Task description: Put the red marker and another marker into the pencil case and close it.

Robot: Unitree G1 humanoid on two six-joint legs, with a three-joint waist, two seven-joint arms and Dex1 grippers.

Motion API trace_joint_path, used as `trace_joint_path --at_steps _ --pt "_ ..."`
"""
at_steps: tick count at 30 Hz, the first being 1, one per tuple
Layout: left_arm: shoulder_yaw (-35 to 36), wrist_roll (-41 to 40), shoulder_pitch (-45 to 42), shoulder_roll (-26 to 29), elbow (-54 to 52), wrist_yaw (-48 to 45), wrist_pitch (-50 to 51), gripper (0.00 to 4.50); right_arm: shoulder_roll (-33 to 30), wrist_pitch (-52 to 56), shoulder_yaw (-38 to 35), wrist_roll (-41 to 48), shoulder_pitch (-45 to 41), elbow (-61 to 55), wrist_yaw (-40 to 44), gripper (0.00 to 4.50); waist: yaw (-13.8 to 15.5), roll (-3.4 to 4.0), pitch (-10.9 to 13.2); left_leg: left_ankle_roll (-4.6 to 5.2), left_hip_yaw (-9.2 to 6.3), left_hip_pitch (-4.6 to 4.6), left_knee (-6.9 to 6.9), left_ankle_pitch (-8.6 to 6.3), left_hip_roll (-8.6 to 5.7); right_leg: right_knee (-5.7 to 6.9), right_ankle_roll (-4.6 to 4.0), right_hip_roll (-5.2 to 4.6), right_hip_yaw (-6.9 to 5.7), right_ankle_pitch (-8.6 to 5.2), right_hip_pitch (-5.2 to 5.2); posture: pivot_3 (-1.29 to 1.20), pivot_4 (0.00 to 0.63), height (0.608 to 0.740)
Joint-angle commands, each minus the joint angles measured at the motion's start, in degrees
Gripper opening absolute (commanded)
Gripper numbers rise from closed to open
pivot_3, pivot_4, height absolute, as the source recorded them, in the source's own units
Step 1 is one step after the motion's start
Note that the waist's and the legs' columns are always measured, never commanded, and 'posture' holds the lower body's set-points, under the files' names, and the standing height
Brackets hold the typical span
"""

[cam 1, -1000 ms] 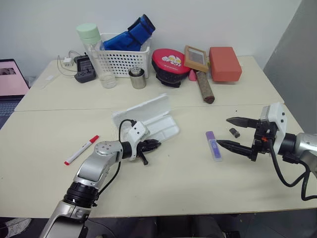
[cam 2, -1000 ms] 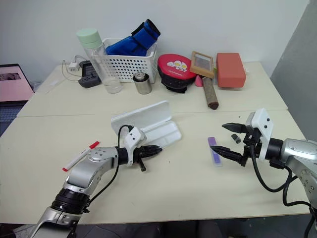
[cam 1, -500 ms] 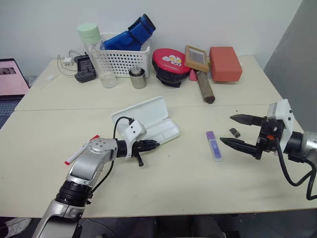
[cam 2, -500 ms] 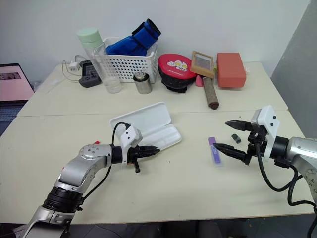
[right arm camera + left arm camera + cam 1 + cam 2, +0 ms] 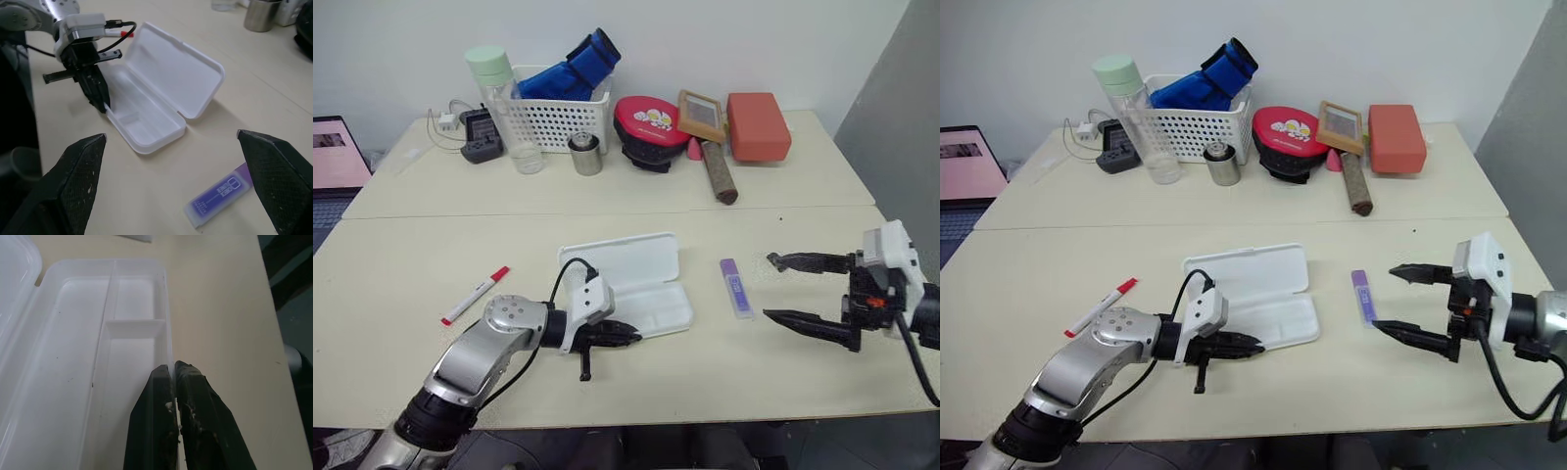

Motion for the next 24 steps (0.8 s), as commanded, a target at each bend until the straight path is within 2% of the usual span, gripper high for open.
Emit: trace_joint_path --at_steps 1,9,24 --pt "-0.95 -0.22 0.30 1.09 -2.80 -1.00 -0.90 0.03 -2.25 -0.71 -2.37 1.40 1.79 -2.73 3.39 4.50 0.00 0.00 0.00 0.00 0.00 0.00 -0.01 0.00 0.00 0.00 0.00 0.00 0.00 0.00 0.00 0.00 0.150 0.740" --pt "-3.30 2.28 1.28 3.32 -2.55 -2.36 -3.02 0.03 -2.72 -1.92 -0.38 0.08 1.03 -1.62 3.48 4.50 -0.01 0.00 0.00 0.00 0.02 0.00 -0.01 0.00 0.01 0.00 0.00 0.00 -0.01 0.00 0.00 0.00 0.150 0.740" --pt "-2.61 0.31 1.61 2.57 -3.94 -1.45 -0.45 0.03 -2.55 -3.19 1.68 -1.38 0.80 -0.87 2.61 4.50 0.02 0.00 0.00 0.00 0.01 0.00 -0.01 0.00 0.01 -0.01 0.00 0.00 -0.01 0.00 0.00 0.00 0.150 0.740"
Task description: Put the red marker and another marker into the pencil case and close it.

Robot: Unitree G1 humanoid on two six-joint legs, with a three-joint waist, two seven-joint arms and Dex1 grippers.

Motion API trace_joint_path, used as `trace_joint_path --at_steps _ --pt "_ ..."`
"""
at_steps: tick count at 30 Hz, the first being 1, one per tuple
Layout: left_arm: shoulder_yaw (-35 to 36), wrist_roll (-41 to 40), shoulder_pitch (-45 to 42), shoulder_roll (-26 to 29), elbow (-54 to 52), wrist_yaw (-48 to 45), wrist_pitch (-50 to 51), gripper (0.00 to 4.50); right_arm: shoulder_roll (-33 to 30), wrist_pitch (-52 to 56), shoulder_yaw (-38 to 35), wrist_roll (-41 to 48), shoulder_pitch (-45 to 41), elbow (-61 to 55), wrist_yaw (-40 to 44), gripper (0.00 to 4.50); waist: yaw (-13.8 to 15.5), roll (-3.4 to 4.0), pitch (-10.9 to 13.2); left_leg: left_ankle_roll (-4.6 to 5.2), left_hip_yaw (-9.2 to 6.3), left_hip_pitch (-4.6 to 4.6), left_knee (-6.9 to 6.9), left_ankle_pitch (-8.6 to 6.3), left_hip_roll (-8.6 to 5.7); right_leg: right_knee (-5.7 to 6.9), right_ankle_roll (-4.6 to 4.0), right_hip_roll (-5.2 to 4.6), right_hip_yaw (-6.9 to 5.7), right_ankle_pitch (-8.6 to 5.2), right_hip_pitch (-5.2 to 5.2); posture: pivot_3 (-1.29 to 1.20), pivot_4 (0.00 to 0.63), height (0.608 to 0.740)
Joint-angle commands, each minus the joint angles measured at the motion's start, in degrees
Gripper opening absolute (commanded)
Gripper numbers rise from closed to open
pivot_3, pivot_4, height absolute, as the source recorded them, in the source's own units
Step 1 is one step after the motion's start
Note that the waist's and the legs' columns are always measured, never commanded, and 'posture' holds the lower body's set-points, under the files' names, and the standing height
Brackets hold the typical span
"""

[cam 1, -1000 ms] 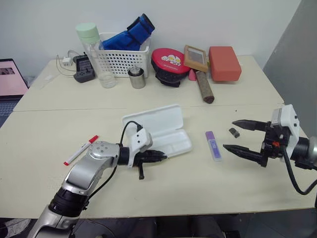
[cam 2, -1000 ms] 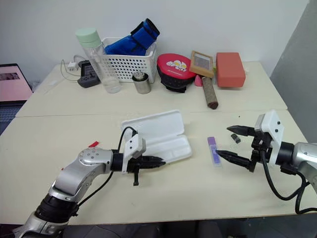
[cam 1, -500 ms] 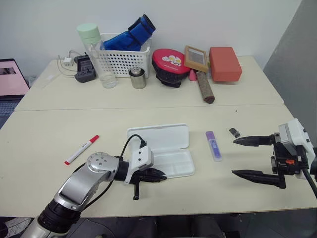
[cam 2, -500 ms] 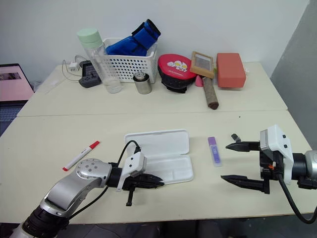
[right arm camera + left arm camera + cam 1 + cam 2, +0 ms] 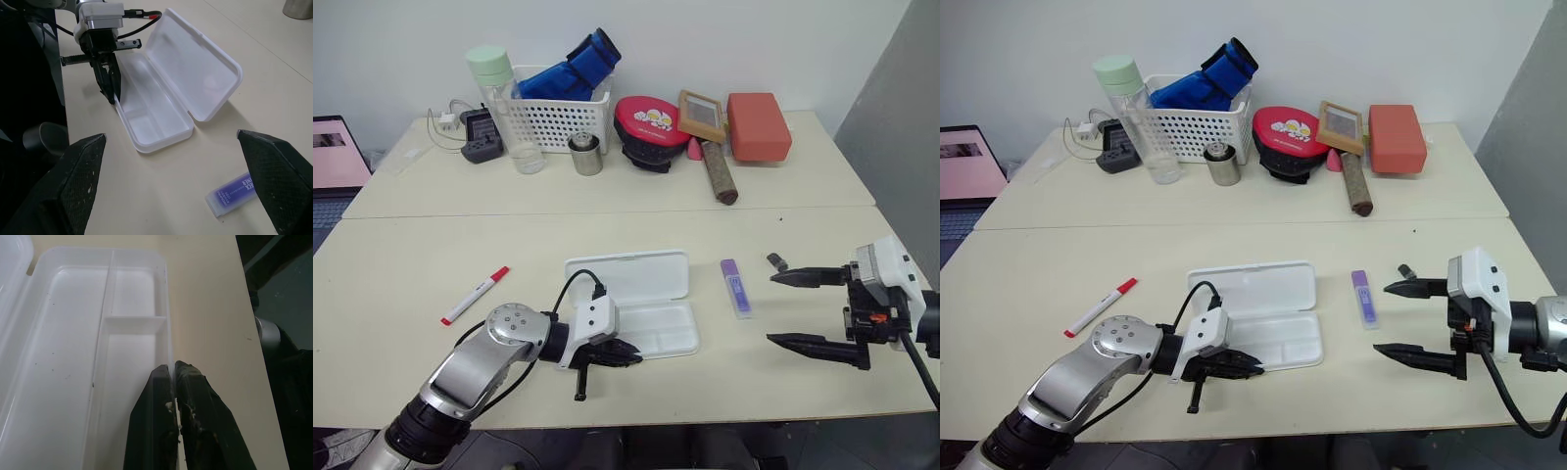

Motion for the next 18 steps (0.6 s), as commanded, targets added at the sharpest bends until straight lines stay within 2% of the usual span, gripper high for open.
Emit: trace_joint_path --at_steps 1,2,3,4,7,18 --pt "0.26 -1.67 0.60 0.00 -2.14 0.12 1.28 0.03 -0.32 -1.17 -0.68 -0.32 -0.93 -0.09 -0.06 4.50 0.00 0.00 0.00 0.00 0.00 0.00 0.00 0.00 0.00 0.00 0.00 0.00 0.00 0.00 0.00 0.00 0.150 0.740" --pt "0.41 -2.06 0.68 0.00 -2.51 0.13 1.67 0.28 -0.36 -1.25 -0.63 -0.41 -0.94 -0.03 0.03 4.50 0.00 0.00 0.00 0.00 0.00 0.00 0.00 0.00 0.00 0.00 0.00 0.00 0.00 0.00 0.00 0.00 0.150 0.740" --pt "0.63 -2.87 0.76 0.06 -3.02 -0.04 2.54 0.28 -0.41 -1.33 -0.59 -0.48 -0.99 0.06 0.12 4.50 0.00 0.00 0.00 0.00 0.00 0.00 0.00 0.00 0.00 0.00 0.00 0.00 0.00 0.00 0.00 0.00 0.150 0.740" --pt "0.85 -3.51 0.85 0.08 -3.52 -0.14 3.15 0.57 -0.47 -1.41 -0.57 -0.50 -1.02 0.12 0.25 4.50 0.00 0.00 0.00 0.00 0.00 0.00 0.00 0.00 0.00 0.00 0.00 0.00 0.00 0.00 0.00 0.00 0.150 0.740" --pt "1.32 -4.64 0.96 0.10 -4.47 0.34 4.29 0.78 -0.61 -1.65 -0.37 -0.51 -1.26 0.35 0.59 4.50 0.00 0.00 0.00 0.00 -0.01 0.00 0.00 0.00 0.00 0.00 0.00 0.00 0.00 0.00 0.00 0.00 0.150 0.740" --pt "1.56 -5.51 1.23 0.24 -4.91 1.71 5.02 2.31 -0.49 -1.92 0.86 -1.21 -2.77 1.45 1.05 4.50 0.00 0.00 0.00 0.00 0.00 0.00 0.00 0.00 0.01 0.00 0.00 0.00 0.00 0.00 0.00 0.00 0.150 0.740"
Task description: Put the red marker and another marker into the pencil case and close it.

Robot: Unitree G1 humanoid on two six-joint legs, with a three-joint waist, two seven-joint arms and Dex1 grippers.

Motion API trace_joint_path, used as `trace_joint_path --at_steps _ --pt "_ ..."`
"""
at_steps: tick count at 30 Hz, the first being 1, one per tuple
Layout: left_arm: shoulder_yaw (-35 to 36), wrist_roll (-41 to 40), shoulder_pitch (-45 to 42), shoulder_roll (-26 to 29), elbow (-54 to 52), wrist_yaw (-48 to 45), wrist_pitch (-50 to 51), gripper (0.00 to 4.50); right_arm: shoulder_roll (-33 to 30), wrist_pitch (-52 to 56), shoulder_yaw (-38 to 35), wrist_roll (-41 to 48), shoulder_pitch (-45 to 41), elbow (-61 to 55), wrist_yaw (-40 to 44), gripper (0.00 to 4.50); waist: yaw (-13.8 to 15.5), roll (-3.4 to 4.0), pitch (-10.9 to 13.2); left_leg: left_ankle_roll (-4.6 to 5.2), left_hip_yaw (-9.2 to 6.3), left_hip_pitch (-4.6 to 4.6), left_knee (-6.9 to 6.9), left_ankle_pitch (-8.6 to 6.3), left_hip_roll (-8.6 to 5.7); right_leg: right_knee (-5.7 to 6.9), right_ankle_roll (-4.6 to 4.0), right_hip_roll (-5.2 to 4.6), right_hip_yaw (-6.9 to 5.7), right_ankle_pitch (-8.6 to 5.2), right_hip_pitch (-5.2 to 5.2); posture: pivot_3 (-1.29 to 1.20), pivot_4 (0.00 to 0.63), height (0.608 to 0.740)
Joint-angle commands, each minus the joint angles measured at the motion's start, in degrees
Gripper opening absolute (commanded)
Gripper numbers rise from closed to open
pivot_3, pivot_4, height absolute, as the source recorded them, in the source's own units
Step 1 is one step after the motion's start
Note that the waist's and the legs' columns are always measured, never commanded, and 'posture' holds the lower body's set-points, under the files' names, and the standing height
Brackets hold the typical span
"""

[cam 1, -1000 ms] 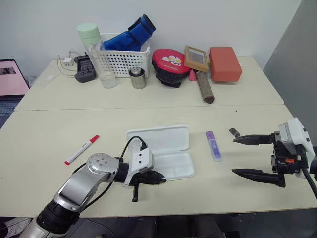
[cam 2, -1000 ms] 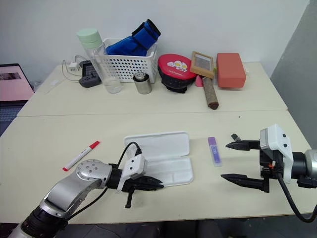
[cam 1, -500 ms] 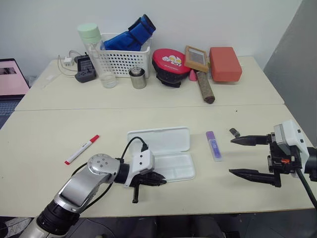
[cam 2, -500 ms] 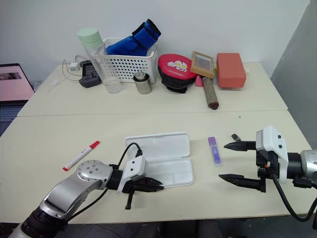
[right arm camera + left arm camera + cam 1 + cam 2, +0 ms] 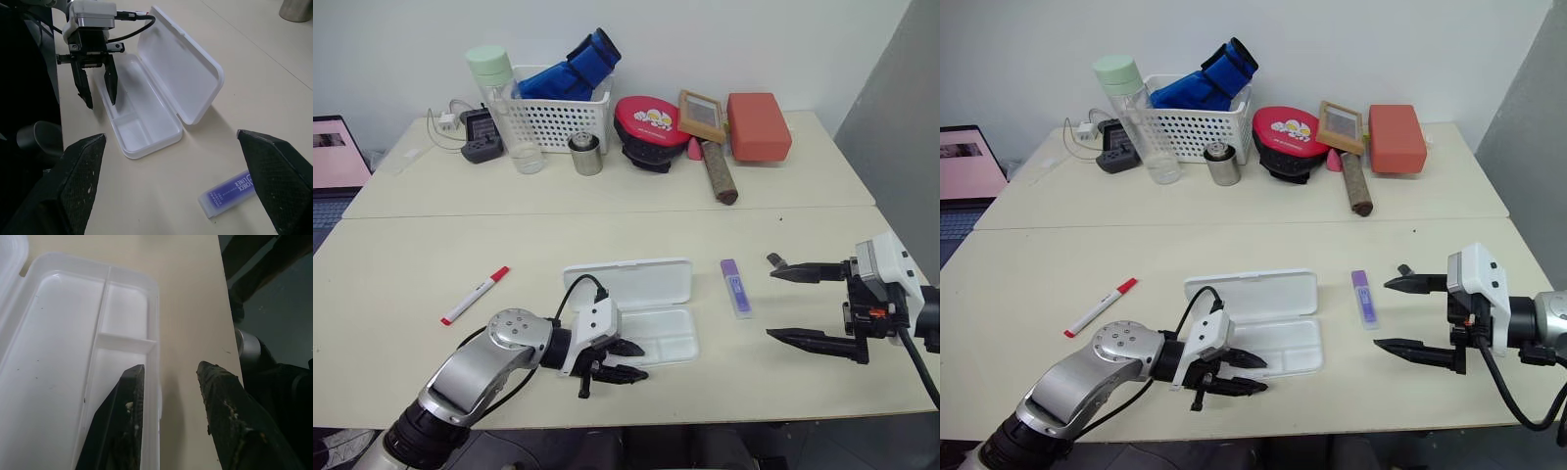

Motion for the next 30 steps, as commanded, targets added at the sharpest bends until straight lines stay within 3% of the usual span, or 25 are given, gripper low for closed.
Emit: trace_joint_path --at_steps 1,7,17,23,26,30 --pt "1.58 -1.93 0.30 0.42 -2.54 0.20 0.64 2.37 -0.46 -1.19 -0.43 0.19 -1.06 -0.36 0.51 4.50 0.00 0.00 0.00 0.00 0.00 0.00 0.00 0.00 0.00 0.00 0.00 0.00 0.00 0.00 0.00 0.00 0.150 0.740" --pt "4.19 -5.43 0.11 0.54 -4.64 0.84 2.87 3.21 -0.58 -1.28 -0.16 0.21 -1.31 -0.20 0.77 4.50 -0.01 0.00 0.00 0.00 0.00 0.00 0.00 0.00 0.00 0.00 0.00 0.00 0.00 0.00 0.00 0.00 0.150 0.740" --pt "20.03 -23.40 1.11 1.86 -13.48 6.94 15.39 4.46 -0.24 -1.41 1.46 0.34 -3.26 0.54 1.07 4.50 -0.09 -0.04 0.02 0.00 0.00 0.00 0.00 0.00 0.02 0.00 0.00 0.00 0.00 0.00 0.00 0.00 0.150 0.740" --pt "34.07 -25.98 8.58 6.50 -13.67 11.58 18.52 4.46 1.10 -1.56 2.44 1.60 -6.80 1.18 0.01 4.50 -0.22 -0.07 0.04 -0.01 0.06 0.04 -0.01 0.00 0.06 0.00 -0.01 0.02 0.03 0.00 -0.01 0.00 0.150 0.740" --pt "41.77 -24.88 11.18 8.63 -8.92 11.61 17.40 4.46 2.29 -1.48 4.10 1.79 -9.62 1.85 -0.96 4.50 -0.17 -0.11 0.07 -0.01 0.04 0.03 -0.01 0.00 0.09 0.00 -0.02 0.02 0.02 -0.01 -0.03 0.00 0.150 0.740" --pt "45.66 -20.03 11.27 11.93 -0.28 10.09 12.03 4.46 3.81 -2.04 6.72 1.02 -13.39 3.13 -1.34 4.50 -0.02 -0.12 0.07 -0.01 0.04 0.03 -0.02 0.00 0.10 -0.02 -0.04 0.03 -0.01 -0.02 -0.02 0.00 0.150 0.740"
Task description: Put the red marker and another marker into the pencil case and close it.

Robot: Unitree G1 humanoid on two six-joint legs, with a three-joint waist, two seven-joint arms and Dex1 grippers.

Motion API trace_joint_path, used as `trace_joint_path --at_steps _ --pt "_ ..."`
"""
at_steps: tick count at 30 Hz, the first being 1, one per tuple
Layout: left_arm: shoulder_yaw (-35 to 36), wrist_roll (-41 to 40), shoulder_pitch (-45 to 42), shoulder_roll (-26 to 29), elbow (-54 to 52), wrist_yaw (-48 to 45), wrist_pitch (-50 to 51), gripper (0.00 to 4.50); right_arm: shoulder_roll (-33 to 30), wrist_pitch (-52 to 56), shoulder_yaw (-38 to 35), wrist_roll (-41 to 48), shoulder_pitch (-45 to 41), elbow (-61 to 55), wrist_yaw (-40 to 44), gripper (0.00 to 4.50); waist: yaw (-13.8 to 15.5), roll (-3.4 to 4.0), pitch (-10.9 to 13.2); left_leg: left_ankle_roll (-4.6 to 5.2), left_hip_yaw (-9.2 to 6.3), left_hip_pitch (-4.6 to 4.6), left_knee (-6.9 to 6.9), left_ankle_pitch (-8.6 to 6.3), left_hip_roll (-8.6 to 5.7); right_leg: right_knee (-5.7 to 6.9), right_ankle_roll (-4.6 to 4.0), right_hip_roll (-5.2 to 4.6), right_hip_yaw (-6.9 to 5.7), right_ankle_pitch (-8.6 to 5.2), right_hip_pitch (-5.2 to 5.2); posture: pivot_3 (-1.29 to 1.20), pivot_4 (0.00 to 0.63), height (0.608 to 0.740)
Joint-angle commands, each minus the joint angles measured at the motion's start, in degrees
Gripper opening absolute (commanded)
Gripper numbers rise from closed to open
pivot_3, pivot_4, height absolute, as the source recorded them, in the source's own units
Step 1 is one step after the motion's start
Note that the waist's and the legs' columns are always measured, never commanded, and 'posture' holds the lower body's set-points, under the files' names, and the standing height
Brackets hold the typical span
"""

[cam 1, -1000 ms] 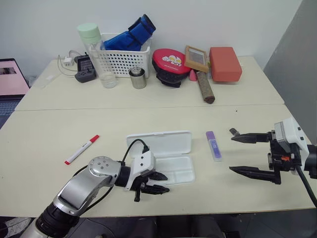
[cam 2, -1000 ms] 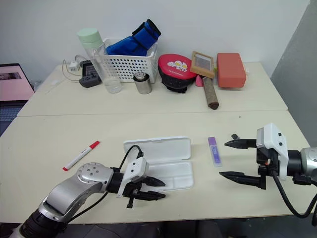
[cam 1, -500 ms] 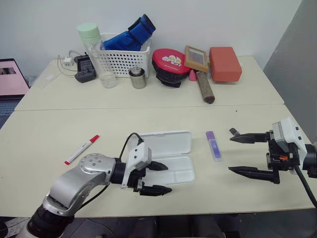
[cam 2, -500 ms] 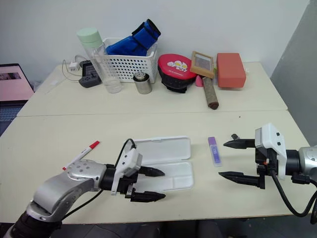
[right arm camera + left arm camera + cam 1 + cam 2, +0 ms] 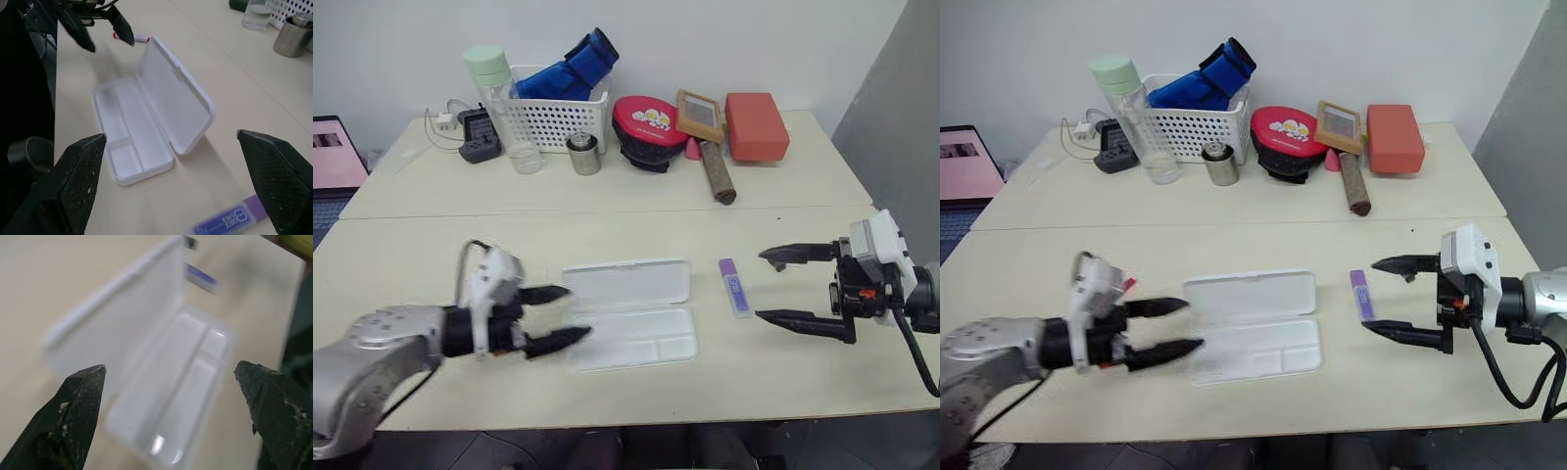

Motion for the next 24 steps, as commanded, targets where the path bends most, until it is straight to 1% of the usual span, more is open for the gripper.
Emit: trace_joint_path --at_steps 1,3,5,7,10,13,16,18,20,23,24 --pt "3.62 4.45 -0.14 3.05 7.79 -2.12 -5.76 4.46 1.46 -1.30 1.71 0.30 -4.14 0.82 -0.94 4.50 0.00 0.00 0.00 0.00 0.02 0.00 -0.01 0.00 -0.01 -0.02 0.00 0.00 0.03 0.00 -0.01 0.00 0.150 0.740" --pt "2.31 10.37 -0.12 4.10 14.86 -2.01 -12.19 4.46 2.66 -1.62 3.50 -0.19 -6.54 1.11 -1.59 4.50 -0.09 0.00 0.00 0.00 0.04 0.00 -0.03 0.00 -0.01 -0.06 0.00 -0.01 0.05 0.00 -0.01 0.00 0.150 0.740" --pt "1.32 12.96 -0.84 3.92 20.36 -2.61 -15.93 4.46 3.55 -1.56 4.54 -0.27 -7.68 0.88 -2.07 4.50 -0.10 0.00 0.00 -0.01 0.06 -0.01 -0.07 0.00 -0.01 -0.05 -0.01 -0.01 0.07 0.00 -0.09 0.00 0.150 0.740" --pt "-1.99 17.76 -1.74 3.84 28.28 -3.44 -21.67 4.46 4.15 -1.34 5.03 -0.07 -7.97 0.48 -2.59 4.50 -0.04 0.01 0.00 -0.01 0.00 -0.05 -0.08 0.00 0.01 -0.05 -0.01 -0.02 0.03 0.00 -0.11 0.00 0.150 0.740" --pt "-5.17 20.73 -4.29 3.72 35.10 -5.10 -25.59 4.46 4.05 -1.16 4.70 -0.04 -7.62 0.22 -2.91 4.50 -0.01 -0.02 0.02 -0.01 -0.02 -0.10 -0.07 0.00 -0.01 -0.07 -0.01 -0.04 0.04 0.01 -0.15 0.00 0.150 0.740" --pt "-8.37 24.89 -9.76 2.85 43.95 -2.61 -29.25 4.46 3.87 -0.99 4.03 0.42 -7.26 -0.28 -3.31 4.50 0.32 -0.10 0.06 -0.01 -0.09 -0.13 -0.07 0.00 -0.04 -0.07 -0.01 -0.07 0.03 0.01 -0.16 0.00 0.150 0.740" --pt "-11.25 26.05 -10.73 2.22 46.14 -5.57 -31.39 4.46 3.93 -0.93 3.90 0.46 -7.19 -0.47 -3.95 4.50 0.11 -0.14 0.05 -0.01 -0.25 -0.15 -0.06 0.00 -0.06 -0.03 -0.01 -0.08 0.00 0.01 -0.16 0.00 0.150 0.740" --pt "-12.22 26.94 -11.72 1.81 47.96 -5.75 -32.24 4.46 3.89 -0.78 3.73 0.69 -7.00 -0.75 -4.26 4.50 0.01 -0.14 0.05 -0.01 -0.17 -0.15 -0.07 0.00 -0.07 -0.04 -0.01 -0.09 0.02 0.01 -0.18 0.00 0.150 0.740" --pt "-13.19 27.84 -13.61 1.09 50.79 -5.31 -32.29 4.46 3.76 -0.56 3.38 0.91 -6.53 -1.09 -4.47 4.50 -0.06 -0.15 0.04 -0.03 -0.14 -0.15 -0.06 0.01 -0.07 -0.03 -0.01 -0.09 0.01 0.01 -0.20 0.00 0.150 0.740" --pt "-16.02 29.32 -13.32 1.57 52.02 -7.60 -31.16 4.46 3.59 -0.25 2.97 1.15 -6.38 -1.29 -4.63 4.50 -0.20 -0.14 0.04 -0.02 -0.16 -0.15 -0.06 0.01 -0.05 0.02 -0.01 -0.07 0.00 0.01 -0.21 0.00 0.150 0.740" --pt "-16.10 30.08 -13.35 1.63 52.90 -6.68 -30.91 4.30 3.50 -0.04 2.67 1.35 -6.33 -1.39 -4.75 4.50 -0.21 -0.12 0.03 -0.02 -0.16 -0.13 -0.05 0.01 -0.05 0.04 -0.01 -0.07 0.02 0.01 -0.21 0.00 0.150 0.740"
